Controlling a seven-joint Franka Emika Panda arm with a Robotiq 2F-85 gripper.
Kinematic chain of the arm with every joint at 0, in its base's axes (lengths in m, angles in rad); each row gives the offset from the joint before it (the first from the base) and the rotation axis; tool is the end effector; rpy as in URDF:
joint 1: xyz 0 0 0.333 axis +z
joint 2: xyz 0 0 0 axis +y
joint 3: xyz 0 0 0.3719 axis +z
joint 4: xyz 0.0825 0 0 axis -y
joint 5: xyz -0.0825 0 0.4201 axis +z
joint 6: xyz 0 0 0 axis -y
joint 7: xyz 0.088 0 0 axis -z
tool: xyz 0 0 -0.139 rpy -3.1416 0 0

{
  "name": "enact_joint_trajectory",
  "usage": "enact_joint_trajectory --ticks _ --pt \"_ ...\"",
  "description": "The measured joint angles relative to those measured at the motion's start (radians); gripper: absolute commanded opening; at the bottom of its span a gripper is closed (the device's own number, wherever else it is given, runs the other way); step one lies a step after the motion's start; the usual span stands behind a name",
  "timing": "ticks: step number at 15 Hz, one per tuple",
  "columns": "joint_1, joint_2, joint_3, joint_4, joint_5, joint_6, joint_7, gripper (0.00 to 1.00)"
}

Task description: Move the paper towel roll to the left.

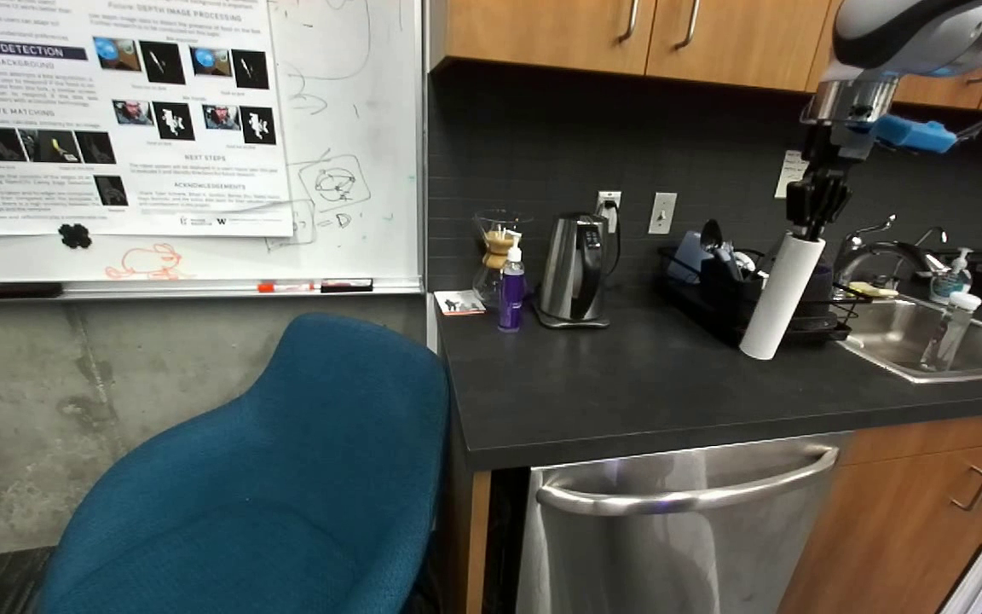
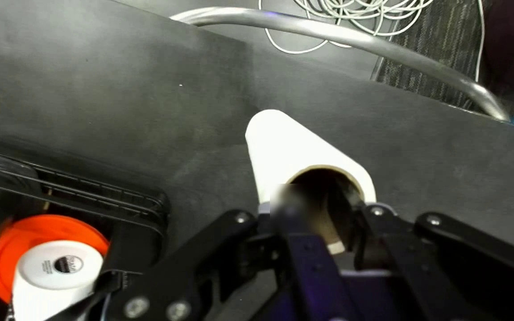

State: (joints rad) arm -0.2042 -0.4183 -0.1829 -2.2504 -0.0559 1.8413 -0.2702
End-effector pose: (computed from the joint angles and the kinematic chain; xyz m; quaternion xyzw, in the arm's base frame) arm 0.4042 -0.1803 0.5357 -0.9990 0.0433 -0.0048 0.0090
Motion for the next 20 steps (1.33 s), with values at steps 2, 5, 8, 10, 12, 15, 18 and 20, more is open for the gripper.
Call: enact_joint_trajectory --ticks 2,5,8,10,12,15,18,20 --pt "0.032 -0.002 0.028 -0.005 0.0 0.0 0.019 0.51" --pt "0.082 0.007 0.067 -0.004 0.0 0.0 0.046 0.51" --pt "0.125 0.04 0.104 0.014 0.002 0.01 0.082 0.51" --pt "0.148 0.081 0.123 0.042 0.004 0.03 0.105 0.51" --pt "0.164 0.131 0.136 0.081 0.009 0.049 0.12 0.51" --pt "0.177 0.217 0.147 0.165 0.028 0.06 0.13 0.51" --pt "0.185 0.303 0.158 0.257 0.059 0.06 0.148 0.51" --pt "0.192 0.359 0.17 0.318 0.078 0.06 0.168 0.51"
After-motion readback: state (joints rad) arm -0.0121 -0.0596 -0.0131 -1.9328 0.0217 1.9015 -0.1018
